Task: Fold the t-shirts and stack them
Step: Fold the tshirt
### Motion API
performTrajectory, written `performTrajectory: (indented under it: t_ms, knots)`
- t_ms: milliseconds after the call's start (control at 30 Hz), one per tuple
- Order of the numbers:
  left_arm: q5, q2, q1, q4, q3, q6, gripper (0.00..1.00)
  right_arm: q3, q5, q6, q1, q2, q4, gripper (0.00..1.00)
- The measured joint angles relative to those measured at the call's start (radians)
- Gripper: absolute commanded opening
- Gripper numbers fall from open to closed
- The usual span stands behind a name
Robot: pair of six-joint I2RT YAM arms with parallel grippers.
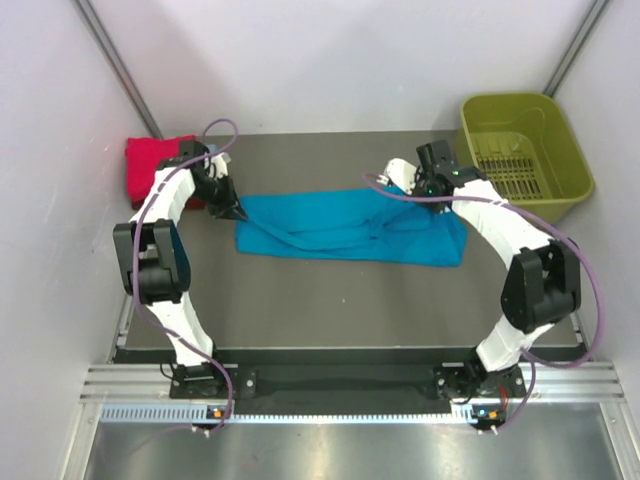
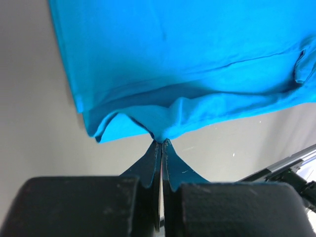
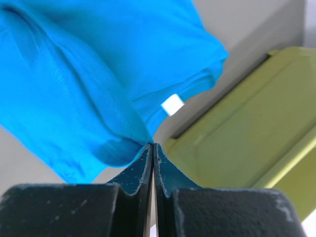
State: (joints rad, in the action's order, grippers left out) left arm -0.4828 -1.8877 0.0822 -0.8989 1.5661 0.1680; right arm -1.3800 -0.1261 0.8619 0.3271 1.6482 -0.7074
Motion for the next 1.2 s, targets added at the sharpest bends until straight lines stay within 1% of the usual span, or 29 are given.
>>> performTrajectory:
  t_ms: [133,300,400,533,867,1200]
  knots:
    - [0.019,-0.027,-0.02,0.0,0.035,-0.003,0.0,-0.076,-0.016,0.0,-0.023,0.078,0.038,0.0]
    - [0.048,-0.068,-0.018,0.005,0.088,-0.004,0.0,-0.167,-0.03,0.001,-0.045,0.166,0.055,0.0]
    - [0.066,-0.103,-0.018,0.009,0.136,-0.007,0.0,-0.259,-0.037,0.002,-0.06,0.249,0.064,0.0]
    - [0.092,-0.149,-0.018,0.016,0.193,-0.012,0.0,-0.336,-0.042,0.008,-0.065,0.319,0.074,0.0]
    - [0.128,-0.243,-0.018,0.038,0.248,-0.011,0.0,-0.45,-0.055,0.01,-0.068,0.446,0.085,0.0]
    - [0.183,-0.255,-0.016,0.037,0.249,-0.009,0.0,-0.455,-0.091,0.003,-0.068,0.507,0.099,0.0]
